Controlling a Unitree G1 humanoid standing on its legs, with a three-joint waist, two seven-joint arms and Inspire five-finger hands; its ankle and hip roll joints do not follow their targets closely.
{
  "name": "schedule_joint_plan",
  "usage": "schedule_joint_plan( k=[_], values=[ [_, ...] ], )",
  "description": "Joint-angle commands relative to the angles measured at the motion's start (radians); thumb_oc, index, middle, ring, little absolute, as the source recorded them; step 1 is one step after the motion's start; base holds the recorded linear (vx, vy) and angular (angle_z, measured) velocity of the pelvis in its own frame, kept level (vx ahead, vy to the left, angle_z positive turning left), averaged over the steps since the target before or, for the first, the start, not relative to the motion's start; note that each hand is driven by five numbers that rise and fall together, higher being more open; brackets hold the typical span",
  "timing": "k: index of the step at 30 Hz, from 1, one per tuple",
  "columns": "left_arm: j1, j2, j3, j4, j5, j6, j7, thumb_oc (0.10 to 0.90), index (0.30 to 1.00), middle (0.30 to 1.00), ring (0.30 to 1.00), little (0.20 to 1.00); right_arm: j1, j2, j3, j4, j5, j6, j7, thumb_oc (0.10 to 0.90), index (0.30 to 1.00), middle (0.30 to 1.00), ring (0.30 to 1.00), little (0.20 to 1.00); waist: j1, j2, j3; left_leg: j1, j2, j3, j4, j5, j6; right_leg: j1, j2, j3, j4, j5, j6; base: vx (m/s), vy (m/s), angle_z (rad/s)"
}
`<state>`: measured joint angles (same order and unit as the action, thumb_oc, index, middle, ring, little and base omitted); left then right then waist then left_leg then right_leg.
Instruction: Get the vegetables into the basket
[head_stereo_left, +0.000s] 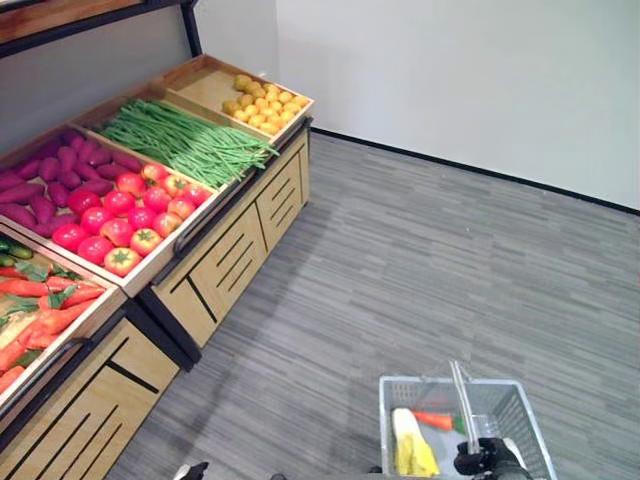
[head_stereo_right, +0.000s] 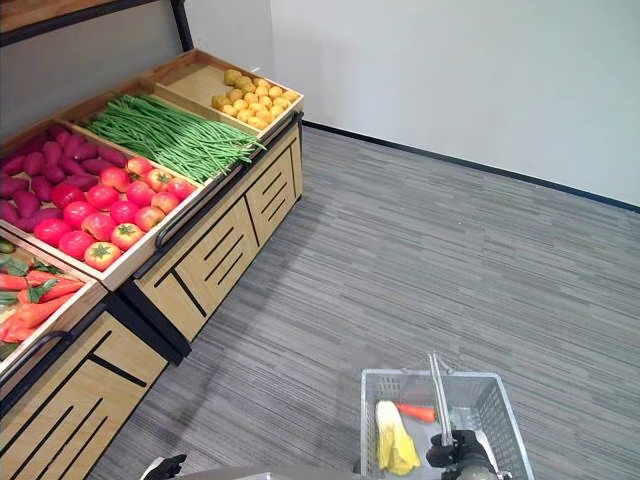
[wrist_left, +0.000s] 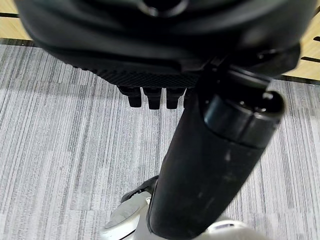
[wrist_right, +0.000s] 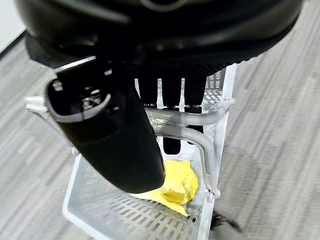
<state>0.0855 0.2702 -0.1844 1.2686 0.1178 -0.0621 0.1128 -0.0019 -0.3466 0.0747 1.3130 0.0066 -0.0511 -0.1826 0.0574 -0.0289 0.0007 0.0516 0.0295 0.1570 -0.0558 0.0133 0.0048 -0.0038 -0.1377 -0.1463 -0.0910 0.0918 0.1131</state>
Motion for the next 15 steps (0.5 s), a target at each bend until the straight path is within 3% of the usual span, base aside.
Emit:
schedule_joint_plan(
  k=[1, 2, 3, 9, 15],
  values=[
    [-0.026, 0.008, 0.030, 0.037, -0.005, -0.014, 0.003, 0.900, 1.000, 1.000, 1.000, 1.000, -0.098, -0.100, -0.021, 0.028, -0.014, -0.027, -0.051, 0.400, 0.300, 0.300, 0.300, 0.300, 0.001, -0.017, 0.009, -0.039, 0.027, -0.069, -0.031, 0.013, -0.049, 0.011, -0.025, -0.018, 0.004, 0.002, 0.042, -0.03, -0.040, -0.03],
    [-0.021, 0.005, 0.024, 0.021, -0.012, -0.016, -0.002, 0.900, 1.000, 1.000, 1.000, 1.000, -0.111, -0.129, -0.033, 0.060, -0.028, -0.014, -0.056, 0.598, 0.577, 0.577, 0.577, 0.577, 0.005, -0.008, 0.010, -0.039, 0.029, -0.068, -0.031, 0.014, -0.051, 0.010, -0.025, -0.018, 0.004, 0.002, 0.043, -0.02, -0.031, -0.02],
    [-0.021, 0.005, 0.022, 0.026, -0.009, -0.016, -0.002, 0.900, 1.000, 1.000, 1.000, 1.000, -0.119, -0.144, -0.040, 0.072, -0.035, -0.008, -0.064, 0.900, 1.000, 1.000, 1.000, 1.000, 0.003, -0.005, 0.011, -0.039, 0.030, -0.067, -0.031, 0.014, -0.052, 0.009, -0.024, -0.015, 0.004, 0.003, 0.042, -0.02, -0.031, -0.01],
    [-0.021, 0.001, 0.003, 0.022, 0.000, -0.013, -0.008, 0.900, 1.000, 1.000, 1.000, 1.000, -0.136, -0.201, -0.062, 0.102, -0.043, 0.002, -0.070, 0.900, 1.000, 1.000, 1.000, 1.000, -0.003, 0.010, 0.012, -0.038, 0.037, -0.060, -0.031, 0.016, -0.057, 0.002, -0.021, 0.000, 0.004, 0.004, 0.041, 0.00, -0.016, -0.04],
    [-0.025, -0.004, 0.006, 0.033, -0.001, -0.008, -0.007, 0.900, 1.000, 1.000, 1.000, 1.000, -0.127, -0.194, -0.059, 0.105, -0.040, 0.002, -0.068, 0.900, 1.000, 1.000, 1.000, 1.000, -0.008, 0.007, 0.009, -0.029, 0.044, -0.056, -0.031, 0.015, -0.061, 0.005, -0.012, 0.003, 0.004, 0.005, 0.036, 0.02, -0.029, -0.07]
  ],
)
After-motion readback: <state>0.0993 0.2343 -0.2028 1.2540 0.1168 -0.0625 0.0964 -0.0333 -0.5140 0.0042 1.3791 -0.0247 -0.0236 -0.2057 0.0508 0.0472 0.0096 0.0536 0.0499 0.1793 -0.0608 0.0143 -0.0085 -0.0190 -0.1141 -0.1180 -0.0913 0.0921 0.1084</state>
